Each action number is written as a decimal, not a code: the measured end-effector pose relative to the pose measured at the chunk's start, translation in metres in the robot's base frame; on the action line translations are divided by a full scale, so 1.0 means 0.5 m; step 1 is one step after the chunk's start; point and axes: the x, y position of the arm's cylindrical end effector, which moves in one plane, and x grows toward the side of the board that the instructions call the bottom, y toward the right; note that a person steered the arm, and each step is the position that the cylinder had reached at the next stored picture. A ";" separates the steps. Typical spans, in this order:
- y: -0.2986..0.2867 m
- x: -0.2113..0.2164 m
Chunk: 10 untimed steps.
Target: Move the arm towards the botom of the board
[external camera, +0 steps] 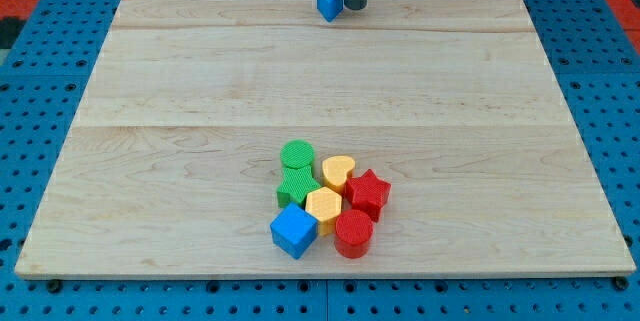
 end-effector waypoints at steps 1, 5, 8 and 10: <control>0.000 0.001; 0.011 0.123; 0.111 0.497; 0.193 0.760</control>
